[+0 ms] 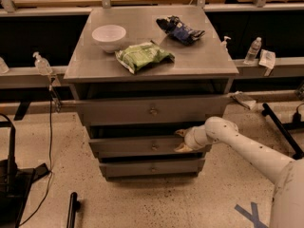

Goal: Open middle drawer

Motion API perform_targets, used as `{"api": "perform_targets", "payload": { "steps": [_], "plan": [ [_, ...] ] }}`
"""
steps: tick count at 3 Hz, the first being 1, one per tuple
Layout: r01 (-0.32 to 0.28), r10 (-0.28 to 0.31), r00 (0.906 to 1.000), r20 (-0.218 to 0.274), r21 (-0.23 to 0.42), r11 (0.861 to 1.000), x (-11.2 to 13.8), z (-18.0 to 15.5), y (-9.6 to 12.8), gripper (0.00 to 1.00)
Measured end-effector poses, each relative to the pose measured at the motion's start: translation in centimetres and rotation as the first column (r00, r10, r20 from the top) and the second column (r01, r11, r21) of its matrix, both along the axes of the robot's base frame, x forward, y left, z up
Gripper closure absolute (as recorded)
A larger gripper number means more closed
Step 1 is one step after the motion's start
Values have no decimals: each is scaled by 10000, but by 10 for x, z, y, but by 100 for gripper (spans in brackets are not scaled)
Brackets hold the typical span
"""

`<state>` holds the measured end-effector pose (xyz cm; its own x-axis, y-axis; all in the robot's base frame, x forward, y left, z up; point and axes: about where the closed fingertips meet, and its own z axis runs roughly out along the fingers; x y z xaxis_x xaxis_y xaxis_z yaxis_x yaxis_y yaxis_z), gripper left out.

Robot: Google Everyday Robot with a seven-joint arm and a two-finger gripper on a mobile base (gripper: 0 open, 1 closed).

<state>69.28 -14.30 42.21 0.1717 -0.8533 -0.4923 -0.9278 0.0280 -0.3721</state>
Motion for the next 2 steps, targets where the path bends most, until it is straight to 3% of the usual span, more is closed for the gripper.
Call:
{"api": "perform_targets", "payload": {
  "steps": [1,2],
  "plan": [
    [-543,538,9973,-502,-102,9985,-27,5,-1,45],
    [-1104,1084,9879,-1104,-121,9938,-54,7,0,47]
  ]
}}
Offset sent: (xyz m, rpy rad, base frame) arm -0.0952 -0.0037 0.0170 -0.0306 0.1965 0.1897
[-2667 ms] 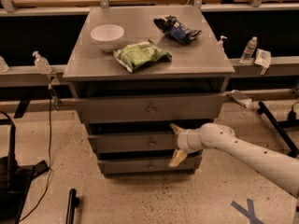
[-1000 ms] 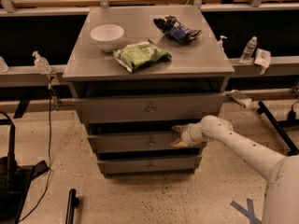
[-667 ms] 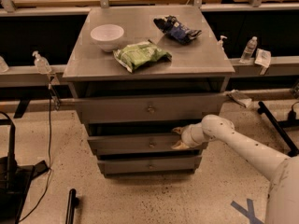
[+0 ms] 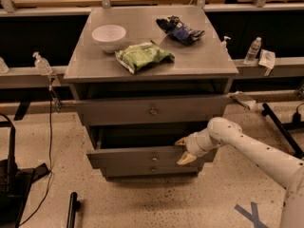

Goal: Open middle drawer

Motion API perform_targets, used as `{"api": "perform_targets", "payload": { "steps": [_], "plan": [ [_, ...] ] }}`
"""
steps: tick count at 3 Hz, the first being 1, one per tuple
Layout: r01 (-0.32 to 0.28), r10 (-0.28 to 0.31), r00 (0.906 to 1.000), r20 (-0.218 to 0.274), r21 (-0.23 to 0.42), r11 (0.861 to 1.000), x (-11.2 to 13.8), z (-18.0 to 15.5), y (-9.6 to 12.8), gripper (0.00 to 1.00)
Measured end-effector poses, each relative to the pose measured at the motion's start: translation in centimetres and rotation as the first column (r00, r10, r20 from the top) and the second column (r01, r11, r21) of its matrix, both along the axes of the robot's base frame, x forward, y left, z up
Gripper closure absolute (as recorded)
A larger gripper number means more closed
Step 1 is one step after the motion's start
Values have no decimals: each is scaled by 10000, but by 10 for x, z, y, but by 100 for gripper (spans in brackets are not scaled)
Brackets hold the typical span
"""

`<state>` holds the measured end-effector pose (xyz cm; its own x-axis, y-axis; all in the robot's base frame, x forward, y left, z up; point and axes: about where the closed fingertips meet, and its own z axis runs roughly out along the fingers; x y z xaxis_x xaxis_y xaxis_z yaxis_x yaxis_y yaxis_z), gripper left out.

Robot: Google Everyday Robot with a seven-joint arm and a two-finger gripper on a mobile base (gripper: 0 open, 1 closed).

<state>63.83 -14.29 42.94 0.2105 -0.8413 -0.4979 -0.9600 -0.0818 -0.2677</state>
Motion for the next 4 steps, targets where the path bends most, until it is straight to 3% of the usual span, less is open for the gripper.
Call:
{"api": "perform_targets", "payload": {
  "steps": [1,2,4],
  "plan": [
    [-618,617,9964,-584,3,9981,-28,4,5,46],
    [-1312,1316,9881,-801,103,9913,-45,12,16,41],
    [-1651,1607,9856,527,926,9819,-28,36,38,35]
  ]
}}
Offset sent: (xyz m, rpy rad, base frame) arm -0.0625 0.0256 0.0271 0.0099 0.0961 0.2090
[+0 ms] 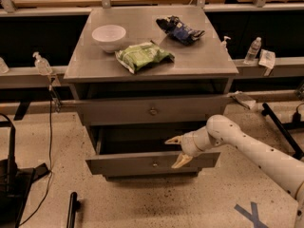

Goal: Open middle drawer

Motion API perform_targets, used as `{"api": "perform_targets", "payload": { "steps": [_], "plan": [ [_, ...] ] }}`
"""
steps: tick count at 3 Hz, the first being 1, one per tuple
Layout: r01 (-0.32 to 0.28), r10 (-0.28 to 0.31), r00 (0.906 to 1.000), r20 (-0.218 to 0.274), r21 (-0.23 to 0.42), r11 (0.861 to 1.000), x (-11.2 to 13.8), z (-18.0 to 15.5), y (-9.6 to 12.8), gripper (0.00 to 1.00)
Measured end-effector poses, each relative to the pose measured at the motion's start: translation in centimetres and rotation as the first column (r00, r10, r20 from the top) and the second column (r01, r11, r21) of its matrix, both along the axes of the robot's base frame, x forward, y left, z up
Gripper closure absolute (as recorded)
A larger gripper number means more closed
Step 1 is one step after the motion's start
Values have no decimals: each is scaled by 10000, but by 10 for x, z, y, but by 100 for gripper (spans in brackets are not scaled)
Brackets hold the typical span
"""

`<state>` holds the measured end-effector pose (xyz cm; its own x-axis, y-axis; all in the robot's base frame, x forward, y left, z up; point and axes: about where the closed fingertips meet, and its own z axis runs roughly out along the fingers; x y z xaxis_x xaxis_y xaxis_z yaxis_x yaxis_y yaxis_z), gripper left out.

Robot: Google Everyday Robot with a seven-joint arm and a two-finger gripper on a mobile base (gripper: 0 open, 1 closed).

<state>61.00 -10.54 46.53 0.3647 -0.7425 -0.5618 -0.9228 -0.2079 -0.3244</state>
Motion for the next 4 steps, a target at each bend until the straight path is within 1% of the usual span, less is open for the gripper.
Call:
{"api": "perform_targets", "payload": {
  "steps": [1,2,3,4],
  "plan": [
    [283,-281,9995,125,-165,9995,20,-10,-1,33],
    [674,-693,9974,-200,-830,9943,31,-37,-6,38],
    [919,-1054,9912,-801,-1558,9835,23,-58,-12,43],
    [705,-1018,9844,-1437,-2081,9756,-11,-56,-11,46]
  ]
}}
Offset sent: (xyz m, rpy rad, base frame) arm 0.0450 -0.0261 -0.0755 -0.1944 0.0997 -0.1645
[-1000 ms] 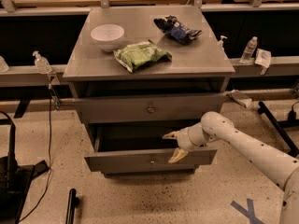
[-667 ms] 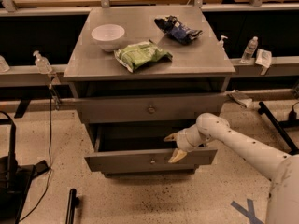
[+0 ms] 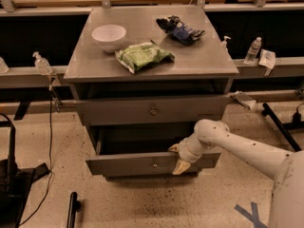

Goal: Open middle drawer

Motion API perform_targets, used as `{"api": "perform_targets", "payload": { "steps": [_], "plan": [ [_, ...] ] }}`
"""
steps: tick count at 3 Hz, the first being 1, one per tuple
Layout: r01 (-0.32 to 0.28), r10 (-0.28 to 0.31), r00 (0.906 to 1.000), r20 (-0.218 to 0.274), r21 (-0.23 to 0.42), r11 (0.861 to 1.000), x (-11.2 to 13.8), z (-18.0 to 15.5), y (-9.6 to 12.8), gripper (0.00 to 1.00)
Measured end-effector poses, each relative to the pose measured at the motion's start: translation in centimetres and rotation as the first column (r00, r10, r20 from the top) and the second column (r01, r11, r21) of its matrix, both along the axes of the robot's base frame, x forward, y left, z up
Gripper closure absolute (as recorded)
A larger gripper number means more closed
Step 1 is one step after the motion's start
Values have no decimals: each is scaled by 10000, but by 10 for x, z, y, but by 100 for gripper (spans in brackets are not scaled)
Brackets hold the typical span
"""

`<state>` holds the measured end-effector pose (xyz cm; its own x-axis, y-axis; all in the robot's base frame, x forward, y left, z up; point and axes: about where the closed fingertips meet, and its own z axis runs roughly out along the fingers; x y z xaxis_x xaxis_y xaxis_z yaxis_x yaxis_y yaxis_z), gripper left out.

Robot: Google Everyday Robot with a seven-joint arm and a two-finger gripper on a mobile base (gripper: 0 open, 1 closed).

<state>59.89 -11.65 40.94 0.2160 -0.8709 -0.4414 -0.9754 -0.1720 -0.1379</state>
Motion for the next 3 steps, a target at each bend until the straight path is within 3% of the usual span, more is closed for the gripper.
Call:
{"api": "perform_targets", "payload": {
  "steps": [1,2,3],
  "plan": [
    [30,-41,9995,-328,-328,9995,-24,4,0,65],
    [42,-42,9979,-647,-12,10000,-40,4,5,60],
    [39,-40,9979,-647,-9,10000,-40,4,5,49]
  ]
}}
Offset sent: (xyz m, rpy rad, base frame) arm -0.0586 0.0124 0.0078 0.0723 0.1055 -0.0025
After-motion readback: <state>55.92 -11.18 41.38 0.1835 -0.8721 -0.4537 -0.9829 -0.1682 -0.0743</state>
